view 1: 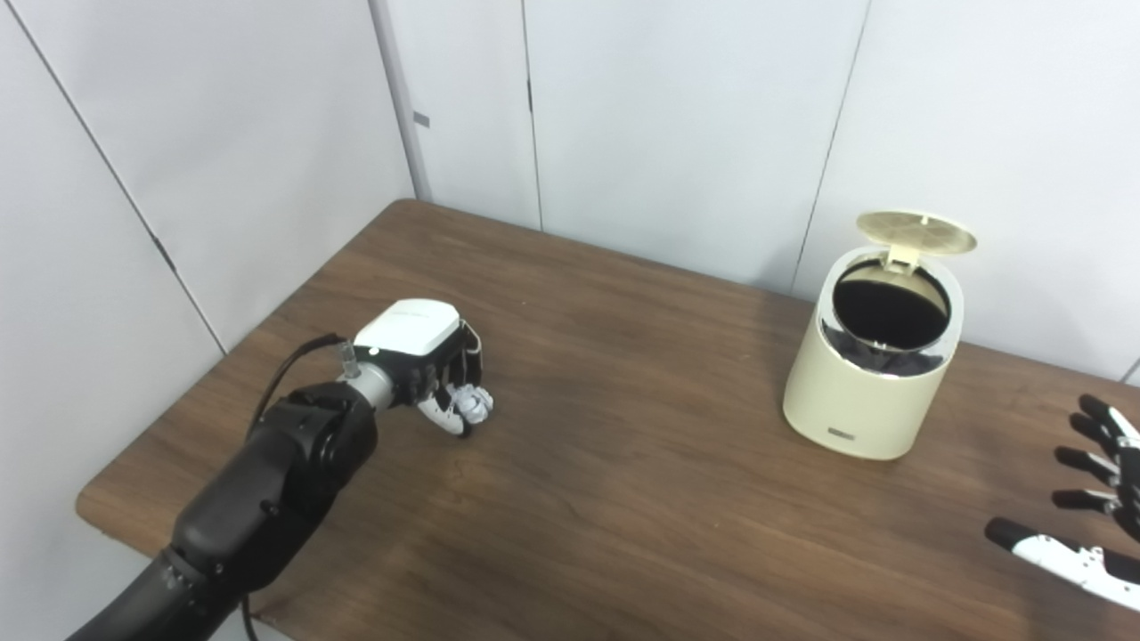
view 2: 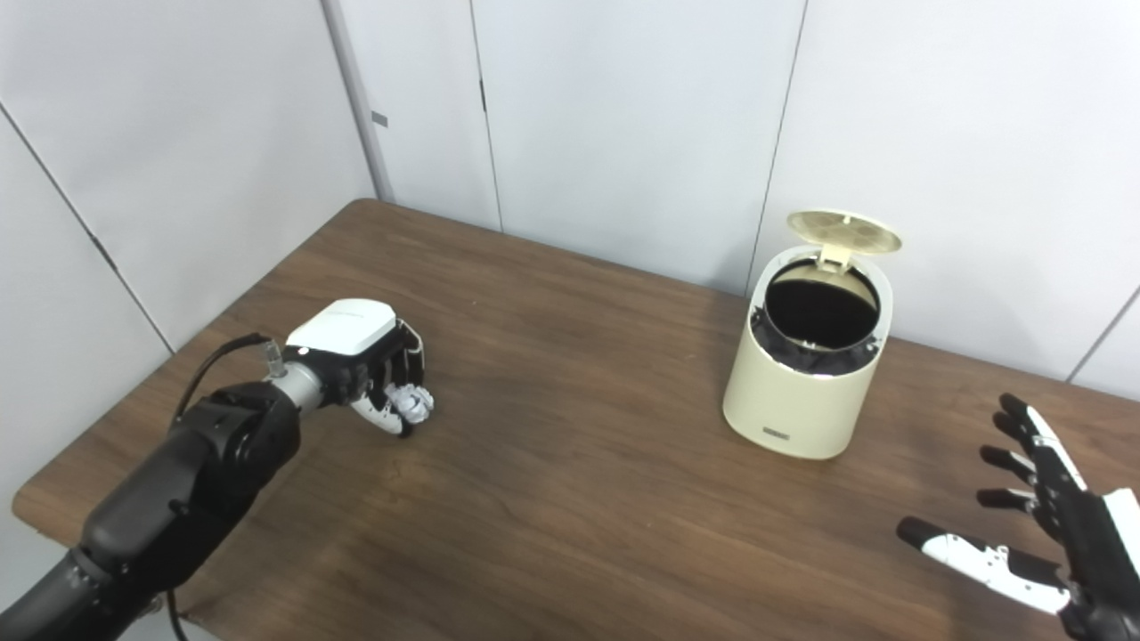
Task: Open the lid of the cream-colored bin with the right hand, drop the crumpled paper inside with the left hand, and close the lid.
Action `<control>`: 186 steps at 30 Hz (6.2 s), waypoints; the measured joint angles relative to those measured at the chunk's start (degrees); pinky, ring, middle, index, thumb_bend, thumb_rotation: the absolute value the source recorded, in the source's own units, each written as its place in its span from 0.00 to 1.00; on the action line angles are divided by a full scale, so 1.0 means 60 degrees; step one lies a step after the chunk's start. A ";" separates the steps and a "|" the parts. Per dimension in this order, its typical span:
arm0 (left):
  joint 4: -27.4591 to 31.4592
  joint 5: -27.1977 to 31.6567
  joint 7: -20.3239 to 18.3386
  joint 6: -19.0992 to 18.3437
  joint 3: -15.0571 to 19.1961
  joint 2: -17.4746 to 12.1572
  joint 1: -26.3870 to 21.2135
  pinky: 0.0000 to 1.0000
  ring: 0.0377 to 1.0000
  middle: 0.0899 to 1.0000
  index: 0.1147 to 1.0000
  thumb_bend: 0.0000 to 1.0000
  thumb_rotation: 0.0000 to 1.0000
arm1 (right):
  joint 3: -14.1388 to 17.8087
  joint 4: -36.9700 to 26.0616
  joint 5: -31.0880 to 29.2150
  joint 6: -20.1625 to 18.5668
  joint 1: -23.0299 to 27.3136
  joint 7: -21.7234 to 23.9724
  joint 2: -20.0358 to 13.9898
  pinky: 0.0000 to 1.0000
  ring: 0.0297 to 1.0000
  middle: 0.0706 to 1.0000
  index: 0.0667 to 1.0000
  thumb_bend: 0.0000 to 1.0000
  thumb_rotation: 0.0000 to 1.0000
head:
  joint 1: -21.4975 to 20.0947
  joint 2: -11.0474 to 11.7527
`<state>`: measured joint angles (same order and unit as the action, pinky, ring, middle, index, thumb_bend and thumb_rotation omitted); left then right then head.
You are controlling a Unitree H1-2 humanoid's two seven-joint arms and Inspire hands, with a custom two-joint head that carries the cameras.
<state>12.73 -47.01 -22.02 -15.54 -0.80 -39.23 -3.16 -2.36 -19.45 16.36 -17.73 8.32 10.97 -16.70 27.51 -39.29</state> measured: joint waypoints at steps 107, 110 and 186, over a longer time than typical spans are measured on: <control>-0.2031 -0.0021 0.2795 0.1742 -0.2073 0.4752 -0.5026 0.32 0.35 0.43 0.45 0.50 0.00 | -0.0955 0.2155 0.1496 0.1831 0.0018 -0.1317 0.0871 0.67 0.81 0.89 0.90 0.83 0.28 | -0.4687 0.2710; -0.2284 -0.0021 0.2975 0.1945 -0.2163 0.4811 -0.5084 0.32 0.35 0.43 0.45 0.50 0.00 | -0.0951 0.2153 0.1503 0.1830 0.0013 -0.1319 0.0874 0.67 0.81 0.89 0.90 0.83 0.28 | -0.4702 0.2710; -0.4407 -0.1095 0.4550 0.1583 -0.3502 0.5197 -0.6022 0.37 0.46 0.54 0.53 0.93 0.02 | -0.0812 0.1556 0.1627 0.1495 -0.0420 -0.1311 0.0935 0.64 0.80 0.90 0.90 0.81 0.26 | -0.4805 0.2197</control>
<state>-13.72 -53.58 5.28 -6.04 -21.81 -8.05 -39.30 -7.23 -10.11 26.13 -8.76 5.79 3.11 -11.09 -1.32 -26.10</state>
